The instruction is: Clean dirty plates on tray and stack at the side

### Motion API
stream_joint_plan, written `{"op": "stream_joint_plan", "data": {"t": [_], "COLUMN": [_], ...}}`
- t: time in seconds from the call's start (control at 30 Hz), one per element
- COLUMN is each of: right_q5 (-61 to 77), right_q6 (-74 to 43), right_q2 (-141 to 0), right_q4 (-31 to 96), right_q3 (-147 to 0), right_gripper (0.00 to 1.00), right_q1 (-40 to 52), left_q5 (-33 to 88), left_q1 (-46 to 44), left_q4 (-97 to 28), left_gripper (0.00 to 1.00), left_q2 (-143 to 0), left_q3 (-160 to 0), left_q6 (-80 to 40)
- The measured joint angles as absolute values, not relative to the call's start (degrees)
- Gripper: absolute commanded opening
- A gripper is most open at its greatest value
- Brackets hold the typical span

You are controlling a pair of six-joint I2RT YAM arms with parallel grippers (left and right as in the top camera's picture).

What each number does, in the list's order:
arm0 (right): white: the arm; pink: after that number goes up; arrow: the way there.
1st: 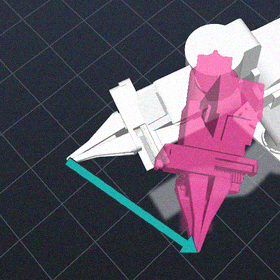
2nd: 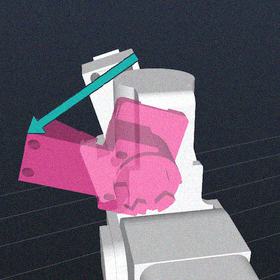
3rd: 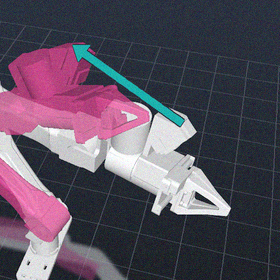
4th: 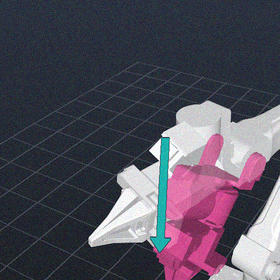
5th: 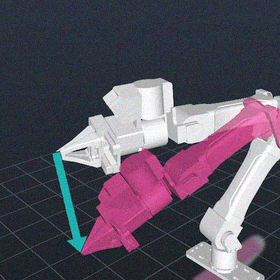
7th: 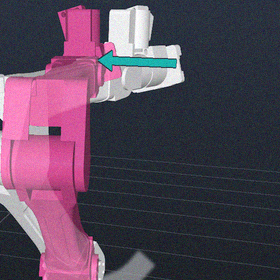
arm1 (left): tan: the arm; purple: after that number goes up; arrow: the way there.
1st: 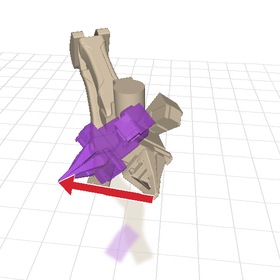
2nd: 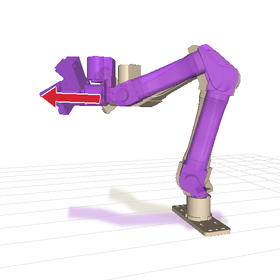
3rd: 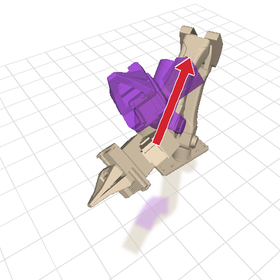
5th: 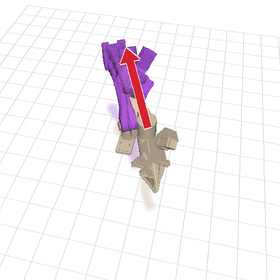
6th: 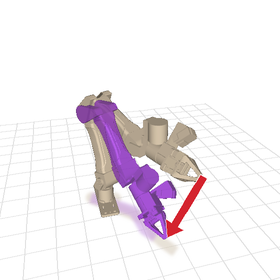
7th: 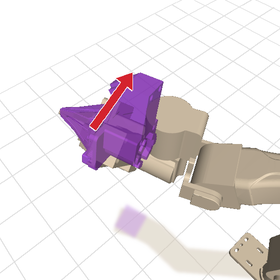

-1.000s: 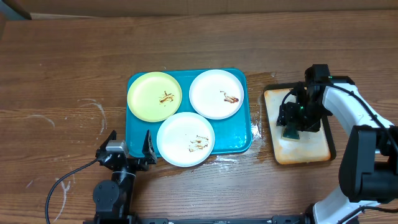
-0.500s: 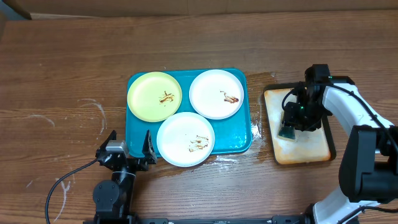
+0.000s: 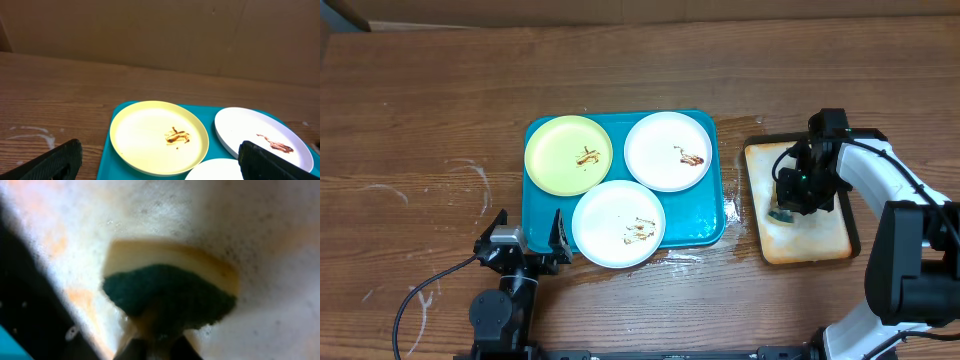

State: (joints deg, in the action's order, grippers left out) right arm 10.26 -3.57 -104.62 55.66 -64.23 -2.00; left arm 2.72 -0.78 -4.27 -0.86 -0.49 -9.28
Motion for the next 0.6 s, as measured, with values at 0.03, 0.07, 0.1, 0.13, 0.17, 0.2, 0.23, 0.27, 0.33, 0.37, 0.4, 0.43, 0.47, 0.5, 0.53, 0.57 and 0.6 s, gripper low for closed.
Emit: {"op": "stream_joint_plan", "data": {"t": [0.03, 0.07, 0.1, 0.13, 0.17, 0.2, 0.23, 0.27, 0.33, 0.37, 0.4, 0.43, 0.47, 0.5, 0.53, 0.57, 0.6], "right_q5": [10.2, 10.2, 10.2, 10.1, 10.0, 9.9, 9.6, 9.4, 8.7, 8.4, 8.2, 7.9, 7.9, 7.6, 7.4, 7.2, 6.9], "right_q6": [-3.8, -3.9, -4.1, -4.5, -5.0, -5.4, -5.8, -6.1, -6.5, -6.7, -6.9, -7.0, -7.1, -7.2, -7.3, -7.6, -8.0], "right_q2": [-104.6, -104.6, -104.6, -104.6, -104.6, -104.6, -104.6, -104.6, -104.6, -104.6, -104.6, -104.6, -104.6, -104.6, -104.6, -104.4, -104.2], "right_q4": [55.5, 55.4, 55.3, 55.3, 55.3, 55.5, 55.7, 56.1, 57.2, 58.0, 58.4, 59.2, 59.9, 60.6, 61.2, 61.6, 61.9], "right_q3": [-64.2, -64.2, -64.2, -64.2, -64.2, -64.2, -64.2, -64.2, -64.8, -65.3, -65.8, -66.8, -67.9, -69.1, -70.4, -71.9, -73.0], "right_gripper": [0.04, 0.04, 0.04, 0.04, 0.04, 0.04, 0.04, 0.04, 0.04, 0.04, 0.04, 0.04, 0.04, 0.04, 0.04, 0.04, 0.04], "right_q1": [-2.0, -2.0, -2.0, -2.0, -2.0, -2.0, -2.0, -2.0, -2.0, -2.0, -2.0, -2.0, -2.0, -2.0, -2.0, -2.0, -2.0], "left_q5": [2.7, 2.7, 2.7, 2.7, 2.7, 2.7, 2.7, 2.7, 2.7, 2.7, 2.7, 2.7, 2.7, 2.7, 2.7, 2.7, 2.7], "left_q1": [-0.8, -0.8, -0.8, -0.8, -0.8, -0.8, -0.8, -0.8, -0.8, -0.8, -0.8, -0.8, -0.8, -0.8, -0.8, -0.8, -0.8], "left_q4": [-4.3, -4.3, -4.3, -4.3, -4.3, -4.3, -4.3, -4.3, -4.3, -4.3, -4.3, -4.3, -4.3, -4.3, -4.3, -4.3, -4.3], "left_gripper": [1.00, 1.00, 1.00, 1.00, 1.00, 1.00, 1.00, 1.00, 1.00, 1.00, 1.00, 1.00, 1.00, 1.00, 1.00, 1.00, 1.00], "left_q2": [-0.9, -0.9, -0.9, -0.9, -0.9, -0.9, -0.9, -0.9, -0.9, -0.9, -0.9, -0.9, -0.9, -0.9, -0.9, -0.9, -0.9], "left_q3": [-0.5, -0.5, -0.5, -0.5, -0.5, -0.5, -0.5, -0.5, -0.5, -0.5, -0.5, -0.5, -0.5, -0.5, -0.5, -0.5, -0.5], "left_q6": [-9.3, -9.3, -9.3, -9.3, -9.3, -9.3, -9.3, -9.3, -9.3, -9.3, -9.3, -9.3, -9.3, -9.3, -9.3, -9.3, -9.3]}}
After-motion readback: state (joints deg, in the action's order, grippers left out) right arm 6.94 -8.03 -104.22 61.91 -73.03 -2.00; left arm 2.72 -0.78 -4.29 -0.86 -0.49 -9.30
